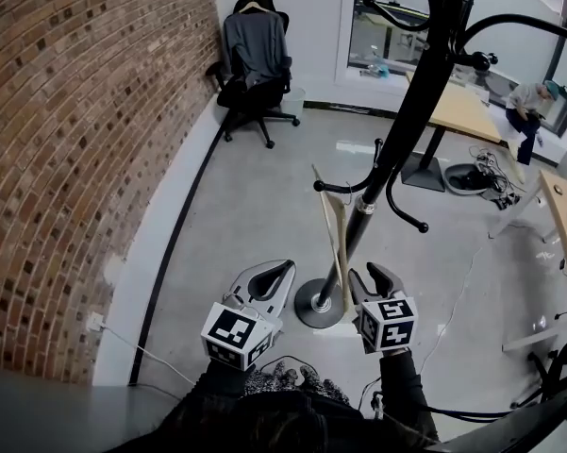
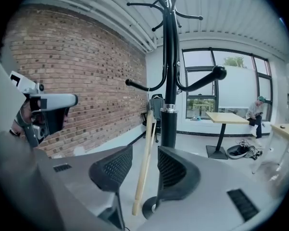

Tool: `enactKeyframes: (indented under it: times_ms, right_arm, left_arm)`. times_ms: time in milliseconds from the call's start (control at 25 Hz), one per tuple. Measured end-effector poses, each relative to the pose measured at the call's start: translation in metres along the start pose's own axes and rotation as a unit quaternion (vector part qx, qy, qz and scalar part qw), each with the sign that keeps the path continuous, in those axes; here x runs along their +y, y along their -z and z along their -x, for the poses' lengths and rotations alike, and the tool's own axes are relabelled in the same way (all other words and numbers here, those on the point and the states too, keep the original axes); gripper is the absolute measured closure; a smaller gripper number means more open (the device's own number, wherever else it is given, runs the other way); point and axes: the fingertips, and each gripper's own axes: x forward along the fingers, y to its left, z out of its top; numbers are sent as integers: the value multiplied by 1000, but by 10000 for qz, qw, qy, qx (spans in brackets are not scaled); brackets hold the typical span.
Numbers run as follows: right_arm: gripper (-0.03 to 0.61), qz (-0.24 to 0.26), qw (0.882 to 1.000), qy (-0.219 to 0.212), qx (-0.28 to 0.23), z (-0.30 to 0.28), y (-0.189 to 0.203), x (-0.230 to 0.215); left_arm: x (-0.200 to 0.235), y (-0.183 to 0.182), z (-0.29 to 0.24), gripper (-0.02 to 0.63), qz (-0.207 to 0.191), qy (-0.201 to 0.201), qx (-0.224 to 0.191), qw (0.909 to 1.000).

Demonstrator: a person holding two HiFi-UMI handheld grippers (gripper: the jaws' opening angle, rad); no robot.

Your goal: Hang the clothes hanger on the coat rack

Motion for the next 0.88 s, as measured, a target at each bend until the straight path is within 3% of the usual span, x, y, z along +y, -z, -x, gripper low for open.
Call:
enactKeyframes:
  times_ms: [320, 560, 760, 880]
  right_arm:
    - [439, 3, 9987, -272, -435, 47, -26, 4]
    - [564, 42, 9976, -224, -652, 91, -27, -1]
    - [568, 257, 9978, -419, -434, 129, -9, 1]
    - [569, 209, 9960, -597, -631, 151, -9, 7]
  left_arm:
    - [-40, -5, 4, 606, -59, 76, -62, 9999]
    - [-84, -5, 14, 606, -52, 99, -76, 9999]
    - [-119, 3, 34, 606, 67, -55, -55, 9999]
    - [-137, 10, 50, 606, 40, -141, 24, 9999]
